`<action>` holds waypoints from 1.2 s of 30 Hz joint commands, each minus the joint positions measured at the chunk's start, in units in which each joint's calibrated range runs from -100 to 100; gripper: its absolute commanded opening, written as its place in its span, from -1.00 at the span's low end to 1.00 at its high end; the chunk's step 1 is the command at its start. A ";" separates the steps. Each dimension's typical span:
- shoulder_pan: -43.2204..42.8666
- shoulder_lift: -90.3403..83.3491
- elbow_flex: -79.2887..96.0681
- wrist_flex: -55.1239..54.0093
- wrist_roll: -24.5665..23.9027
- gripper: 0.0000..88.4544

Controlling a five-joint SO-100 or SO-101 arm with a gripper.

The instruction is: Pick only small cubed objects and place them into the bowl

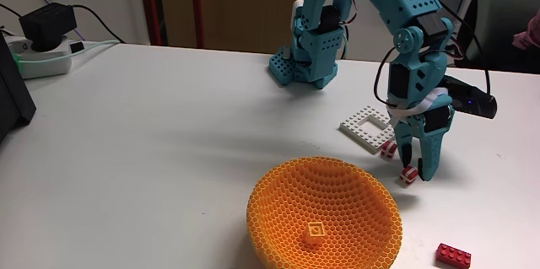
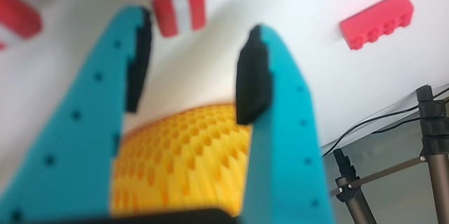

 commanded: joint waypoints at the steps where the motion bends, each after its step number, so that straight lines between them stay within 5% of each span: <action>1: 0.01 0.15 0.29 -1.51 -0.24 -0.55; 16: 0.38 2.80 2.51 -6.55 1.66 -1.00; 23: 1.97 -14.72 -4.62 5.18 1.66 -1.00; 28: 12.12 -24.00 -13.00 8.22 3.52 -0.98; 36: 30.20 -13.40 -11.26 -0.12 4.35 -0.72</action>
